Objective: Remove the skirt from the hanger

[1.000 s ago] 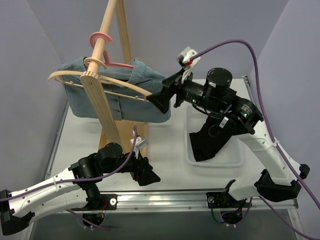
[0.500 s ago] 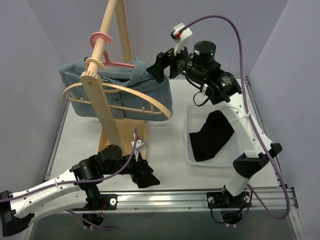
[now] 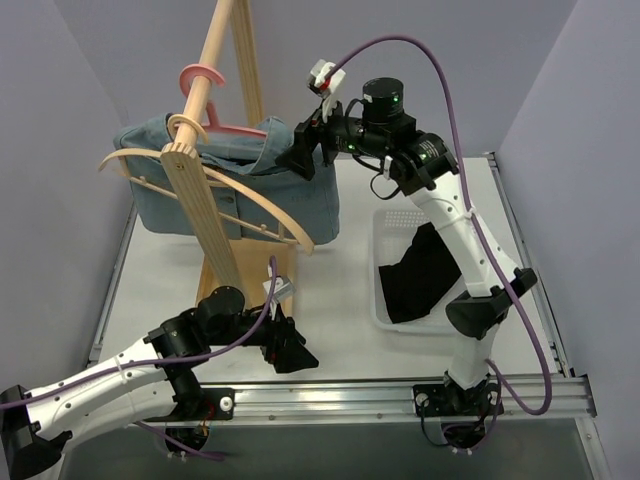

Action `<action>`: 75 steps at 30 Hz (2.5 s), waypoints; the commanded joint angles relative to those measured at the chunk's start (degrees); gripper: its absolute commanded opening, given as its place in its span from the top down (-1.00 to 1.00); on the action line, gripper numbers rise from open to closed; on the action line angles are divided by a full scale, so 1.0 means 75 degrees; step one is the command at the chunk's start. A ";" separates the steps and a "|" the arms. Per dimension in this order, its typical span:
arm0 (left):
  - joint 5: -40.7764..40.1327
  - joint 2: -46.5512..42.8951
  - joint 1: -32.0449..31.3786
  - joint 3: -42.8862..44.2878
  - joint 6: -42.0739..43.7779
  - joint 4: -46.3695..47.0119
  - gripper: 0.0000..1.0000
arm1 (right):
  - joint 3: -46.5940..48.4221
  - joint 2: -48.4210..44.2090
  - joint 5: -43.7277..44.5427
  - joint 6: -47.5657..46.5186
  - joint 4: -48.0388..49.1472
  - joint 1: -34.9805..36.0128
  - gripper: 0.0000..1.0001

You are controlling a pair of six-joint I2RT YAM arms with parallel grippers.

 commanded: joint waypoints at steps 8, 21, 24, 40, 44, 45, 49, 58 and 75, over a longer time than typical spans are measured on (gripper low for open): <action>0.0537 -0.0037 0.0350 -0.0081 -0.0009 0.0558 -0.88 | 0.0492 0.0849 -0.0835 -0.0497 -0.0574 -0.0009 -0.07; 0.0783 0.0151 0.0538 -0.0175 -0.0138 0.0792 -0.88 | 0.0656 0.0826 -0.1537 -0.0217 0.0128 0.0027 1.00; 0.0830 0.0186 0.0549 -0.0233 -0.0255 0.0980 -0.88 | 0.0656 0.0756 -0.1527 -0.0041 0.0632 0.0190 1.00; 0.1193 0.0221 0.0561 -0.0246 -0.0233 0.1274 -0.88 | 0.1337 0.1599 -0.1105 0.1038 0.2144 0.0765 1.00; 0.1194 -0.0001 0.0549 -0.0116 0.0119 0.0887 -0.88 | 0.0553 0.1482 -0.0706 0.1493 0.2506 0.0508 1.00; 0.1194 -0.0152 0.0549 -0.0116 0.0178 0.0747 -0.88 | 0.0330 0.1412 -0.0648 0.1646 0.2624 0.0426 1.00; 0.1299 -0.0353 0.0549 -0.0303 0.0062 0.0933 -0.88 | -0.0655 0.1061 -0.0788 0.2139 0.2930 -0.0090 1.00; 0.1416 -0.0177 0.0538 -0.0128 0.0085 0.1121 -0.88 | -0.2178 -0.0063 -0.0262 0.1871 0.2310 -0.0747 1.00; -0.1126 0.2327 -0.2368 0.3128 0.2205 0.0359 -0.88 | -0.7218 -0.5616 0.2012 0.2116 0.0846 -0.1977 1.00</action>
